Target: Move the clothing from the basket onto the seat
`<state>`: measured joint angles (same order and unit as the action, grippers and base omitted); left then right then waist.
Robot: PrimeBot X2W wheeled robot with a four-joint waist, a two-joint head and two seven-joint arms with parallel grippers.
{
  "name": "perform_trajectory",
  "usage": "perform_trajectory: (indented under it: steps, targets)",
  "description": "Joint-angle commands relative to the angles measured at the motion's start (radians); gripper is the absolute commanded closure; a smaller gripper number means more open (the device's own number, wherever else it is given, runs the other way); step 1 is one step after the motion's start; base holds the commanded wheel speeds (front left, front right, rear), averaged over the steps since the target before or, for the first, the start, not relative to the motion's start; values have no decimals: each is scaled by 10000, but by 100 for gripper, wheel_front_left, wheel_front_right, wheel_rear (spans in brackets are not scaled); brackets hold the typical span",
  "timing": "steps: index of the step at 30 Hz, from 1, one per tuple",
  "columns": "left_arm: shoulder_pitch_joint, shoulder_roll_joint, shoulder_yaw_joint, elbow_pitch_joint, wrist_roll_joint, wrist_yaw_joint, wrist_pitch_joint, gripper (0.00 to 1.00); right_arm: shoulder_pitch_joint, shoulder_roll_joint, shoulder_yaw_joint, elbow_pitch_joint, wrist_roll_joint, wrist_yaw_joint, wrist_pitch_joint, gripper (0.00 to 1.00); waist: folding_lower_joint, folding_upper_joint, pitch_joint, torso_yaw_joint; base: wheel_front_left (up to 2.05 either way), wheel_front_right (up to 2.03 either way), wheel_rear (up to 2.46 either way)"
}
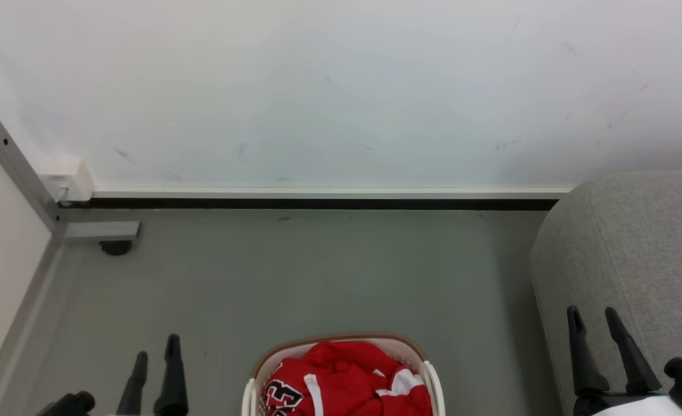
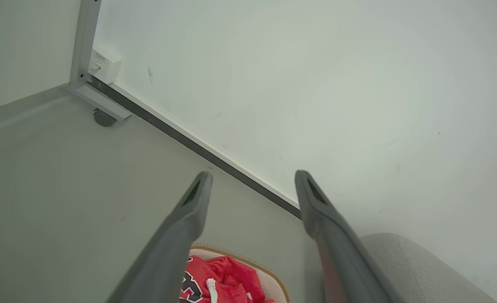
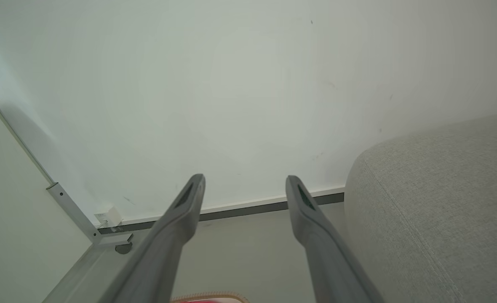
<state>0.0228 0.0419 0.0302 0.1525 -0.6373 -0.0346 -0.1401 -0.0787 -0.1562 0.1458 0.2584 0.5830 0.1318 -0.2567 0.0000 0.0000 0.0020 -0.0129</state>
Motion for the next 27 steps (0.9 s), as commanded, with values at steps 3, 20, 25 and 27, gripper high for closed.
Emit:
perform_trajectory:
  steps: [3, 20, 25, 27]
  targets:
    - [65, 89, -5, -50, 562, -55, -150, 0, -9, 60, -145, -12, -755, -12, -51, 0, 0, 0, 1, -13, 0, 0, 0]
    - [220, 101, -34, 175, 2155, -148, -551, 0, 129, 437, -489, 178, -2810, -14, -64, 0, 0, 0, 6, -119, 0, 0, 0]
    - [259, 105, -88, 255, 2579, -177, -659, 0, 164, 519, -588, 240, -3264, -15, -66, 0, 0, 0, -6, -132, 0, 0, 0]
    - [281, 106, -106, 285, 2770, -198, -699, 0, 170, 564, -621, 268, -3471, -16, -68, 0, 0, 0, -11, -137, 0, 0, 0]
